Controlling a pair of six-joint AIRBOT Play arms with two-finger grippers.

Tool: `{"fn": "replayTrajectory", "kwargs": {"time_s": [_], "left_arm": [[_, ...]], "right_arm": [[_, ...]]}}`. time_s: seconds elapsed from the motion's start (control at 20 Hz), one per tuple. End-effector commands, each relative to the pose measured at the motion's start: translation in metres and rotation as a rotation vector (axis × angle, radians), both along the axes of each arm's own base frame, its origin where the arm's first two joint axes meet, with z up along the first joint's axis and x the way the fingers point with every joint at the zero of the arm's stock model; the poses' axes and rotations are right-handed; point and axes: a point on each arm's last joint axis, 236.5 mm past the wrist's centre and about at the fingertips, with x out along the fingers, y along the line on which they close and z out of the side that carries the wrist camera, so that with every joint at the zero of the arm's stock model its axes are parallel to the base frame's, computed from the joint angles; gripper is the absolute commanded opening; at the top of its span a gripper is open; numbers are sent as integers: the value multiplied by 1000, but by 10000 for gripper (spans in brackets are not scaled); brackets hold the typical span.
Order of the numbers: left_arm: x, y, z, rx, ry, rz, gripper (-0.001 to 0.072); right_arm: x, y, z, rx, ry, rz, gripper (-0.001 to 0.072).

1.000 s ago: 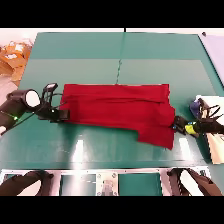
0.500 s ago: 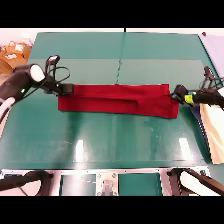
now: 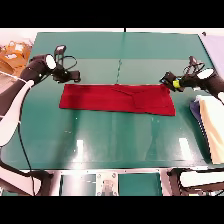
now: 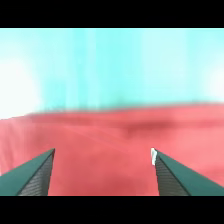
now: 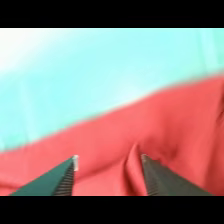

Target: Fold the shirts.

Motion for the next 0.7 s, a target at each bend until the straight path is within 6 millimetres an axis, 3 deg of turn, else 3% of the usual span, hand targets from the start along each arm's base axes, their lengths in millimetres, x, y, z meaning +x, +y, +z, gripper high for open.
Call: {"fn": "replayTrajectory", "kwargs": {"time_s": [0.0,0.1,0.15,0.3,0.45,0.6,0.65], "left_arm": [[12,25,19,-4,2,54,706],[0,45,25,1,74,73,706],[-7,51,26,-3,106,79,706],[-20,57,26,-8,169,80,705],[-24,46,27,-56,190,71,705],[-27,34,29,-107,202,64,705],[-28,32,30,-115,208,62,705]], "right_arm": [[-5,-38,11,-23,25,60,529],[-27,-66,6,3,83,59,550],[-40,-78,-2,22,122,65,601],[-70,-88,-37,91,231,137,608],[-78,-56,-63,245,262,250,608],[-63,-22,-64,449,174,304,619],[-61,-17,-64,488,159,319,659]]}}
